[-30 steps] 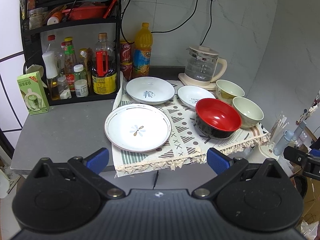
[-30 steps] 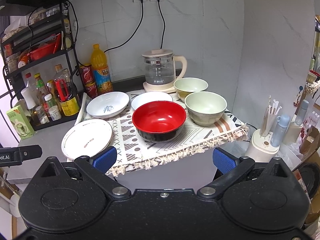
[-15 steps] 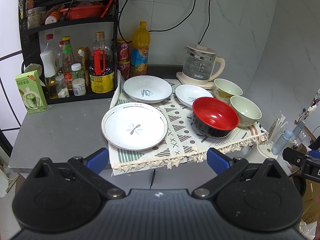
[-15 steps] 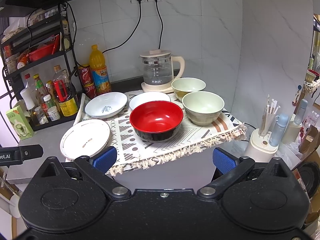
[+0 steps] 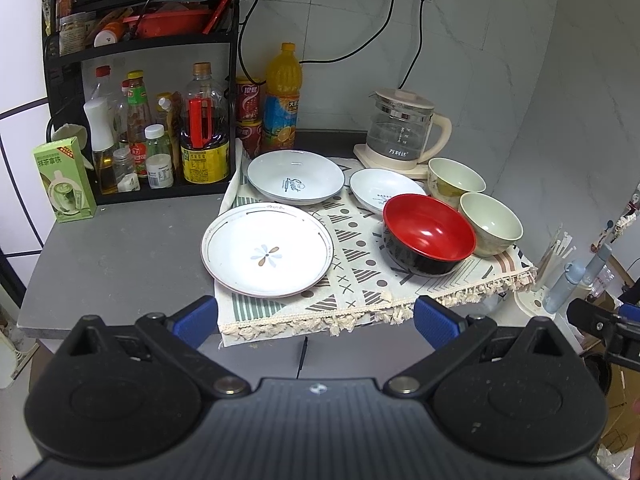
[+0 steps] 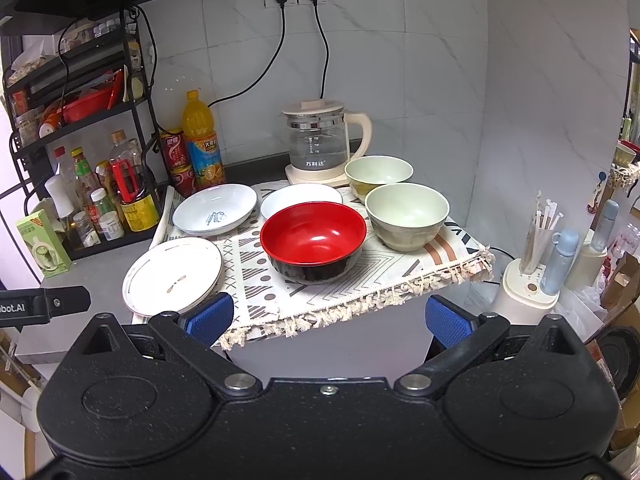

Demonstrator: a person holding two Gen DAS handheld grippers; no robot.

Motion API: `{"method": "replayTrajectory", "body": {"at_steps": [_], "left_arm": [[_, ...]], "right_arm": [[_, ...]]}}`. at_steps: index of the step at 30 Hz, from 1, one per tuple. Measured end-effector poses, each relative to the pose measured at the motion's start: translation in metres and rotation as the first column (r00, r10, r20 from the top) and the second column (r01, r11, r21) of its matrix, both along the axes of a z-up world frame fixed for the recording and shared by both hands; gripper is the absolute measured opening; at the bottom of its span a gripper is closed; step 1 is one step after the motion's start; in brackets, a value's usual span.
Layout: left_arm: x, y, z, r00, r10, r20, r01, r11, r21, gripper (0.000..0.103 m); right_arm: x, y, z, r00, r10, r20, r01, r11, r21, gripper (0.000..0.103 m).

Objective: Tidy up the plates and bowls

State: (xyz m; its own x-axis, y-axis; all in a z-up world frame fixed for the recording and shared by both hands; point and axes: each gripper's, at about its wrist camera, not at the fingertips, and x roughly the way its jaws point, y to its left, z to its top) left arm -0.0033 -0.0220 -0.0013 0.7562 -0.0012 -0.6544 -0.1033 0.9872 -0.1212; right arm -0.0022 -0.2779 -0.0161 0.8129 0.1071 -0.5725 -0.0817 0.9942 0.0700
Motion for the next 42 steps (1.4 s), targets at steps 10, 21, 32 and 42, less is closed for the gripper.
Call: {"method": "replayTrajectory", "body": {"at_steps": [10, 21, 32, 42], "left_arm": [[0.003, -0.015, -0.002, 1.0, 0.009, -0.026, -0.009, 1.0, 0.003, 0.103], [0.027, -0.027, -0.011, 0.996, 0.009, -0.086, -0.01, 1.0, -0.006, 0.103], [0.081, -0.035, -0.018, 0.994, -0.01, -0.106, 0.005, 0.999, -0.044, 0.103], [0.14, -0.033, -0.026, 0.991, -0.061, -0.122, 0.056, 0.997, -0.05, 0.102]], "right_arm": [[0.004, -0.012, -0.003, 1.0, 0.031, -0.006, -0.031, 0.999, -0.012, 0.103], [0.022, -0.027, -0.012, 0.998, 0.045, -0.036, -0.044, 0.999, 0.019, 0.103], [0.057, -0.036, -0.021, 0.996, 0.042, -0.081, -0.038, 0.998, 0.049, 0.103], [0.104, -0.039, -0.024, 0.996, 0.028, -0.083, -0.023, 0.998, 0.061, 0.103]]}}
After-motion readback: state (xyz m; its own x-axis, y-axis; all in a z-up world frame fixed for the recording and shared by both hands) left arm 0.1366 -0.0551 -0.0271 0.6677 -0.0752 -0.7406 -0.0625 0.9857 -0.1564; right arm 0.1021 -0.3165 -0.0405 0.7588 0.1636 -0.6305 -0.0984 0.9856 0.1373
